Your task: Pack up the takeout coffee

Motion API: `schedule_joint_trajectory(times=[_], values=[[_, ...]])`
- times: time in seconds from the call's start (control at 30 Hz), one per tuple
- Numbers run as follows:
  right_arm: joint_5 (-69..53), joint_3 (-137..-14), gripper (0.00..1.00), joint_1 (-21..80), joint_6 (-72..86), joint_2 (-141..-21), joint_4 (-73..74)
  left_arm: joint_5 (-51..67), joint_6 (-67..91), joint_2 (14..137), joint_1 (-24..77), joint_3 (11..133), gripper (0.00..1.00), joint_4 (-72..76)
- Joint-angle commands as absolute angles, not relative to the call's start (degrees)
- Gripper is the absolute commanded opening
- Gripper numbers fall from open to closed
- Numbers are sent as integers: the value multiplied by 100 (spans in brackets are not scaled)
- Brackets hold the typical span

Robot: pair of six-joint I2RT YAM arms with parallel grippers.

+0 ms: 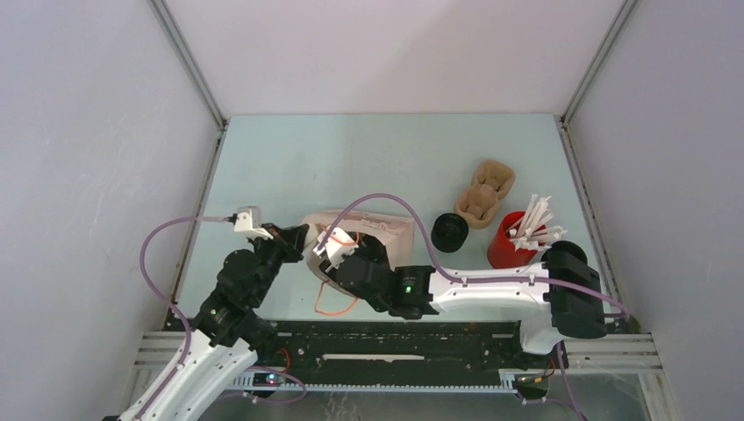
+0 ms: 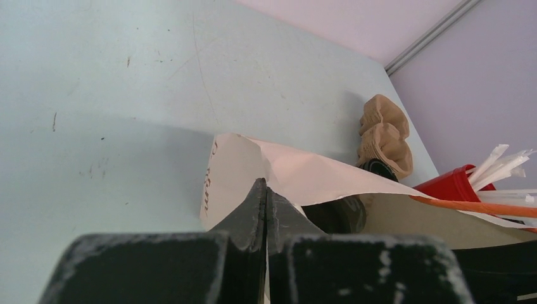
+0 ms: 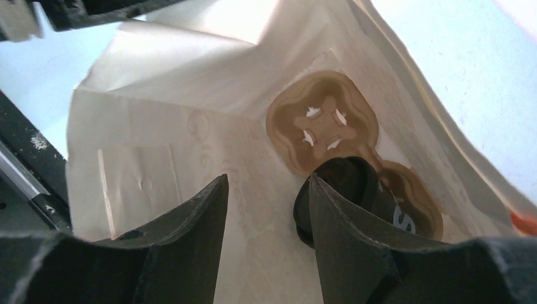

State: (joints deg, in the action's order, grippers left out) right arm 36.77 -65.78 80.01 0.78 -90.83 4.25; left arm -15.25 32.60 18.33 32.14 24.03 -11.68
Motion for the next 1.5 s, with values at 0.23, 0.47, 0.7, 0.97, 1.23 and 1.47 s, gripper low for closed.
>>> schedule_joint_trajectory(times=[0.23, 0.47, 0.7, 0.97, 1.23, 1.47], values=[[5168, -6886, 66, 7862, 1730, -9246, 1784, -1484, 3281, 1761, 3232, 2170, 0, -1095], [5219, -7267, 70, 7665, 2258, -9519, 2106, -1377, 3271, 1809, 3234, 2214, 0, -1081], [5202, -7997, 82, 7420, 2869, -10124, 2900, -1298, 3252, 1815, 3234, 2208, 0, -1063], [5494, -8511, 82, 7308, 3385, -10606, 3744, -1273, 3235, 1747, 3243, 2159, 0, -1099], [5387, -8255, 78, 7100, 3171, -10696, 3243, -1274, 3256, 1712, 3243, 2136, 0, -1121], [4942, -7878, 63, 6894, 2418, -10653, 2052, -1268, 3269, 1783, 3243, 2105, 0, -1113]])
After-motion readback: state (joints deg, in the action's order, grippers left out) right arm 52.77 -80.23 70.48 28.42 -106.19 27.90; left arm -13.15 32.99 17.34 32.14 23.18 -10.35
